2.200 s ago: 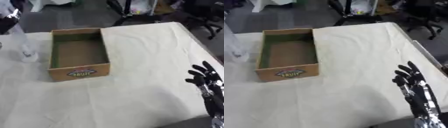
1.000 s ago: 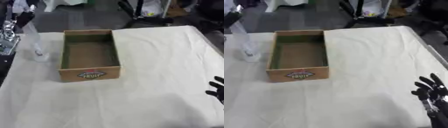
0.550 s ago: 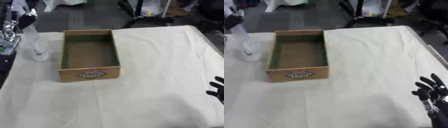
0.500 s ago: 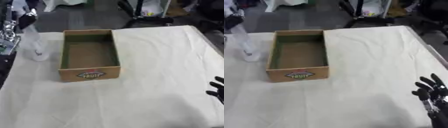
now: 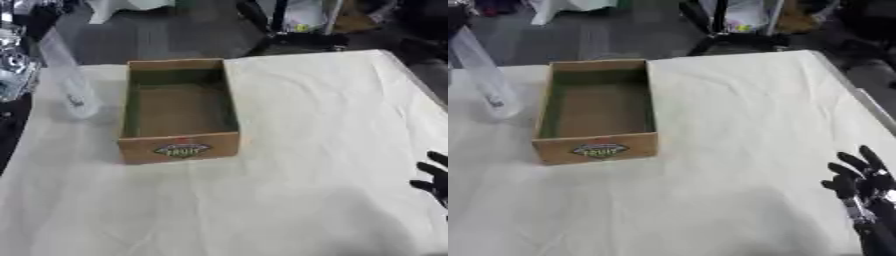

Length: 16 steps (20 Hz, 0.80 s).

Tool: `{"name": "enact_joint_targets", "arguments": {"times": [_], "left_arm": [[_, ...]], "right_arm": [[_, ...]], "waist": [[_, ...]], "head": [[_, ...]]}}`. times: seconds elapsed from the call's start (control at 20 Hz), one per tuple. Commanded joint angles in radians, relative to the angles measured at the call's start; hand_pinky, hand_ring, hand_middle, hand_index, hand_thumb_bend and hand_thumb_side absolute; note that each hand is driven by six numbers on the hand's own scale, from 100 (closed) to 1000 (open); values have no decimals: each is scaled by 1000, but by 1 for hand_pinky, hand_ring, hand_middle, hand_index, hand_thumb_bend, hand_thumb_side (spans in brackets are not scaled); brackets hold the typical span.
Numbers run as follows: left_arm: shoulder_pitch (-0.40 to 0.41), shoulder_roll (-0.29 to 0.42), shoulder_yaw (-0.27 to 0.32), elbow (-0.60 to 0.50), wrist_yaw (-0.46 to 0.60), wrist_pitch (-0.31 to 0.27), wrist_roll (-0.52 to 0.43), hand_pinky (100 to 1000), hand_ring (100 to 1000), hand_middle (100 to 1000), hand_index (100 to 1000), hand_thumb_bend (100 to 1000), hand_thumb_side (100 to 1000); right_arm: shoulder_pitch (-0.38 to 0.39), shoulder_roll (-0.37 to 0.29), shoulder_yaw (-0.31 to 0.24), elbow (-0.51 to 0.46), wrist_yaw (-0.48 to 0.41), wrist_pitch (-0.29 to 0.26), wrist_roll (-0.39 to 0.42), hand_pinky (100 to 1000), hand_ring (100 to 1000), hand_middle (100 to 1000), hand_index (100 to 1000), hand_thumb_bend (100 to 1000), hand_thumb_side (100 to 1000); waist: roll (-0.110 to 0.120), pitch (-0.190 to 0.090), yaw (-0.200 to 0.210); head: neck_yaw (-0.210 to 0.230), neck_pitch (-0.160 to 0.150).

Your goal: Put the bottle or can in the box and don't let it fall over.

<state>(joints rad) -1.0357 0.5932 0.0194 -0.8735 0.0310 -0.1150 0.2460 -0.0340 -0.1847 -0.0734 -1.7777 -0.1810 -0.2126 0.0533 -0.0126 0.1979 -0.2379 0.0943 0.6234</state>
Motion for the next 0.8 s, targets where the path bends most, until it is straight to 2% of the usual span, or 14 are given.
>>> {"name": "enact_joint_targets", "arguments": {"times": [0.05, 0.4, 0.8], "left_arm": [[-20, 23, -18, -91, 56, 10, -40, 434, 593, 425, 536, 100, 385], [-36, 13, -92, -264, 146, 38, -130, 432, 584, 419, 531, 100, 381], [-36, -54, -190, -352, 186, 62, -233, 430, 592, 422, 533, 100, 366]], "right_arm": [[-2, -22, -7, -12, 1, -1, -3, 698, 836, 841, 1000, 462, 481], [3, -22, -6, -12, 5, 1, -3, 699, 836, 841, 1000, 459, 482], [7, -19, -1, -11, 4, 2, 1, 699, 836, 842, 1000, 457, 483]], "waist": [[4, -29, 3], [8, -41, 7], [5, -49, -3]], "head": [[-1, 8], [-4, 20], [-9, 17]]}}
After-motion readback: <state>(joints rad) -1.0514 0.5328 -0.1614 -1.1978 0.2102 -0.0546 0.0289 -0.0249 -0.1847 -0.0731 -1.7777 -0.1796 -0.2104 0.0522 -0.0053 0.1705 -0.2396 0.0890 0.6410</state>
